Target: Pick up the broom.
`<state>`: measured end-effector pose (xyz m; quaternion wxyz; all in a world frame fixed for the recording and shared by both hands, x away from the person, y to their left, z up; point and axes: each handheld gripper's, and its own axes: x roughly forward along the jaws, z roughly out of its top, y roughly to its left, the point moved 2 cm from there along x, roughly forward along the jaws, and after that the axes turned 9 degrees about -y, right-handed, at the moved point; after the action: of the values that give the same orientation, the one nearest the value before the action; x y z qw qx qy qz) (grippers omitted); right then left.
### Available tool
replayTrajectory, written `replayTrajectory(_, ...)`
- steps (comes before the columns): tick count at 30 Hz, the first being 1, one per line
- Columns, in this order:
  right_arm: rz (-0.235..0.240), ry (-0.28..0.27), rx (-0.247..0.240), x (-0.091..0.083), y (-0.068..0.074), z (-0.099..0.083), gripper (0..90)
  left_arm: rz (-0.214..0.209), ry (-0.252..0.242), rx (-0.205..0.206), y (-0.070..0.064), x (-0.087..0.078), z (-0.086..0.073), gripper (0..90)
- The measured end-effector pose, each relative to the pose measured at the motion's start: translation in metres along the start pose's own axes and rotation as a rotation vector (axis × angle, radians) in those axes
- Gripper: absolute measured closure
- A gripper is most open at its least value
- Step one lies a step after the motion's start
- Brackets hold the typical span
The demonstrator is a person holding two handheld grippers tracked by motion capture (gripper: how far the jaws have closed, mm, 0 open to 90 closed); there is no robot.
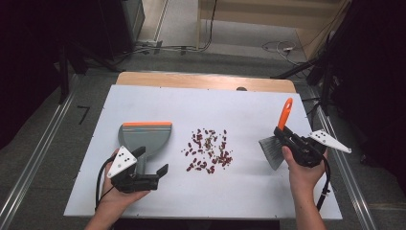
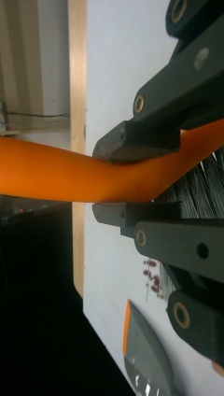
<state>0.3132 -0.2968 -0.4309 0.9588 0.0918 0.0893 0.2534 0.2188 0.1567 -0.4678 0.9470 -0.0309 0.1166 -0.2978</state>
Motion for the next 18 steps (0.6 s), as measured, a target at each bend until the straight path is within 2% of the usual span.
replayTrajectory(1,0.008,-0.007,-0.005,0.0,0.004,0.002,69.5,-0.007,0.004,0.01,-0.002,0.002,0.0,2.4)
replayTrajectory(5,0.034,-0.022,-0.024,0.001,0.019,0.01,69.5,-0.012,0.02,0.004,-0.008,0.006,0.003,2.2)
replayTrajectory(9,0.068,-0.018,-0.031,0.005,0.035,0.014,69.5,0.004,0.035,0.014,-0.015,0.013,0.01,1.8)
replayTrajectory(12,0.092,-0.018,-0.045,0.008,0.047,0.017,69.6,-0.001,0.004,0.009,-0.016,0.016,0.014,2.0)
replayTrajectory(14,0.112,-0.014,-0.056,0.01,0.056,0.019,69.6,0.03,-0.013,0.003,-0.017,0.019,0.017,6.6)
replayTrajectory(16,0.132,-0.015,-0.065,0.012,0.065,0.021,69.5,0.014,-0.05,-0.027,-0.015,0.022,0.02,9.9)
replayTrajectory(17,0.142,-0.013,-0.07,0.014,0.069,0.023,69.5,0.014,-0.05,-0.027,-0.015,0.022,0.02,9.9)
replayTrajectory(18,0.142,-0.013,-0.07,0.014,0.069,0.023,69.5,0.005,-0.092,-0.041,-0.014,0.024,0.021,9.9)
